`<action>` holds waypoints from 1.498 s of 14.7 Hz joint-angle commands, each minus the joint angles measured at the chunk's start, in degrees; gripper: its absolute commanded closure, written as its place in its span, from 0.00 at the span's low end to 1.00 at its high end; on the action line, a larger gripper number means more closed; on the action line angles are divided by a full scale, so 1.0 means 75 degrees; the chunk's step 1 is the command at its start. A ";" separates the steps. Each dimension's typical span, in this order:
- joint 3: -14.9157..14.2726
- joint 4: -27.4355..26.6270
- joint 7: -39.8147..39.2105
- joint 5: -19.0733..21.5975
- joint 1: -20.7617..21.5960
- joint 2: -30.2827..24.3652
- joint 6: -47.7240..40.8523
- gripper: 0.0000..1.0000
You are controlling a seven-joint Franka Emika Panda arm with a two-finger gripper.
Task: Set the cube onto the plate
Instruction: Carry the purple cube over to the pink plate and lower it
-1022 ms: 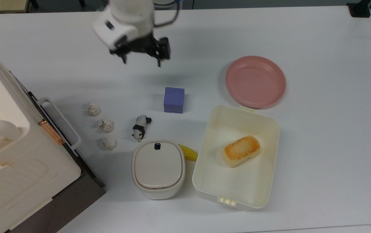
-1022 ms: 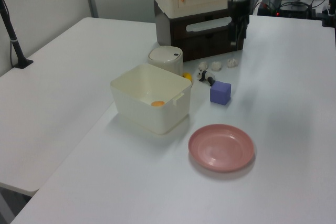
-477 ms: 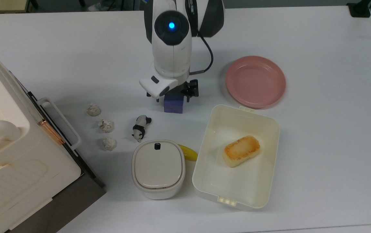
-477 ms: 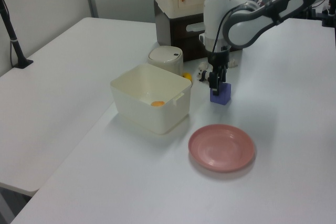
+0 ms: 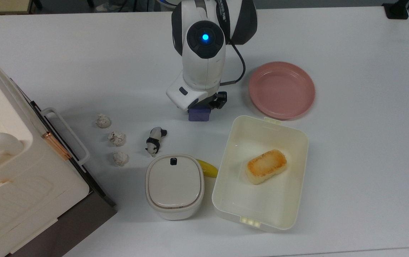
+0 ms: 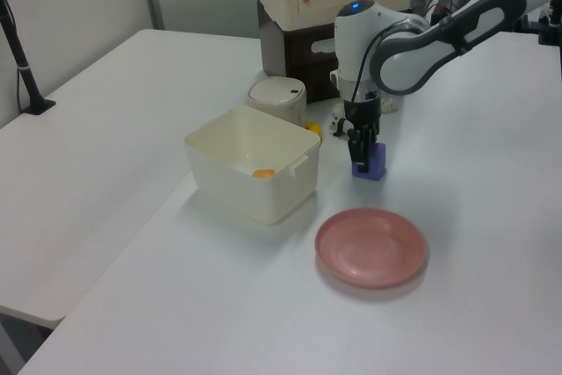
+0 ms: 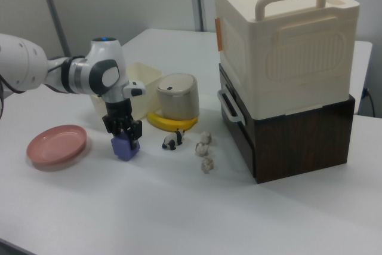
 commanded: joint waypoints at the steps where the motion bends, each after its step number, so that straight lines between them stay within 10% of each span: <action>1: 0.0308 -0.0090 -0.0143 0.0003 0.0062 -0.0832 -0.1012 0.86; 9: 0.1153 0.0214 0.2490 0.0050 0.1173 -0.0623 -0.0721 0.67; 12: 0.1165 0.0413 0.3580 -0.0230 0.1772 -0.0307 -0.0463 0.40; 14: 0.1165 0.0414 0.4341 -0.0558 0.1995 -0.0189 -0.0241 0.00; 20: 0.1177 0.0449 0.4360 -0.0747 0.1868 -0.0679 -0.0859 0.00; 22: 0.1852 0.0449 0.3226 -0.0735 0.0748 -0.1334 -0.1759 0.00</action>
